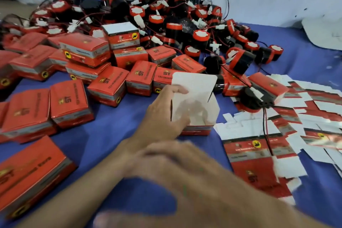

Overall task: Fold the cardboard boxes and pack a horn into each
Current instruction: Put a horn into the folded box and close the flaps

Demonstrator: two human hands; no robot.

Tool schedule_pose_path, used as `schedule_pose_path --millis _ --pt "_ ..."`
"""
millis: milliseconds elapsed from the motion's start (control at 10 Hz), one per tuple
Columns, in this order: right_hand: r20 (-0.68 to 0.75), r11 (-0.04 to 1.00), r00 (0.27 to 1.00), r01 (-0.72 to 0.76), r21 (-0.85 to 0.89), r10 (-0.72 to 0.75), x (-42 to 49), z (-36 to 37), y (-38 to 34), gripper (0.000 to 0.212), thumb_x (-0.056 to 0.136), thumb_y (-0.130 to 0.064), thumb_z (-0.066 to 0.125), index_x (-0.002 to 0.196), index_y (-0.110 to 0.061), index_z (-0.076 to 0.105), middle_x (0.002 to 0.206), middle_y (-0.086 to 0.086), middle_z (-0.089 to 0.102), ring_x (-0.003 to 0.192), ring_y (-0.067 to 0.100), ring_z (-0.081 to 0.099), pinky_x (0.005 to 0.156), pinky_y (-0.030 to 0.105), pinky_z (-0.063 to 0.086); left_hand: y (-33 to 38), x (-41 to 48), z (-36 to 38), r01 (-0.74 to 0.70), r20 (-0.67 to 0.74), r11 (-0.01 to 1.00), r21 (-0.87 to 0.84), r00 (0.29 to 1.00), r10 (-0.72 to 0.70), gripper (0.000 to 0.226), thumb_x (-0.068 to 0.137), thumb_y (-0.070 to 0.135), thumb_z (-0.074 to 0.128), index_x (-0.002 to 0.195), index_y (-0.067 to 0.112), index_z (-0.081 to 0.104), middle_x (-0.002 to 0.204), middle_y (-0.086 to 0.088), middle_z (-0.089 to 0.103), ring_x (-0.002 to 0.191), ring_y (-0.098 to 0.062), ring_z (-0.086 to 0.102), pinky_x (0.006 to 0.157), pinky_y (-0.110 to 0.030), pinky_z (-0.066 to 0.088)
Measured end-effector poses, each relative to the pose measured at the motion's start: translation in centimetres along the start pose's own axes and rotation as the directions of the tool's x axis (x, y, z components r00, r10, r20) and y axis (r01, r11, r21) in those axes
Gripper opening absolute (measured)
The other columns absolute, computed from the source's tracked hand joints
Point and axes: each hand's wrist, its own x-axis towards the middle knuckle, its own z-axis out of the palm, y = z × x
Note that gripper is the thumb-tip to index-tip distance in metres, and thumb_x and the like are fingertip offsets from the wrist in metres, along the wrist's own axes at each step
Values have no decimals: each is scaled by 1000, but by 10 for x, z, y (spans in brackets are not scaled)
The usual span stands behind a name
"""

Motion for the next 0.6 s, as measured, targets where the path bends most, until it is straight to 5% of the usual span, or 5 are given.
schedule_pose_path --millis 200,300,400,500,600 --pt "57 985 998 -8 171 -2 -27 -11 -22 14 86 -19 67 95 -9 72 90 4 71 88 15 57 79 32 52 1 -4 -7 -33 12 998 -49 999 33 41 79 20 61 105 44 41 113 25 51 108 3 49 92 -19 40" --pt "-1 941 966 -253 -227 259 -33 -29 27 30 89 -34 61 108 -11 65 105 7 66 98 24 56 84 42 49 1 -3 -6 -17 24 998 -63 1000 19 42 76 20 61 105 44 42 112 29 51 105 5 50 89 -16 41" --pt "51 483 641 -521 -704 766 -28 -56 109 57 84 -48 59 125 -10 52 123 22 53 111 43 48 93 49 39 2 -2 -5 -15 18 998 -53 1000 16 39 78 22 61 103 44 41 111 29 50 106 7 48 88 -9 37" --pt "138 580 680 -482 -656 720 -45 -28 135 49 86 -33 65 123 -3 55 115 25 53 105 45 49 92 48 36 1 -3 -4 -14 25 999 -49 1000 16 38 79 23 60 104 43 41 112 27 50 107 7 48 87 -5 35" --pt "40 841 891 -412 -351 452 -51 -8 132 22 84 -10 68 103 2 66 97 21 58 92 36 55 83 36 42 2 -3 -5 -5 16 999 -32 1000 5 38 79 25 60 105 45 41 116 28 49 108 6 48 88 -9 38"
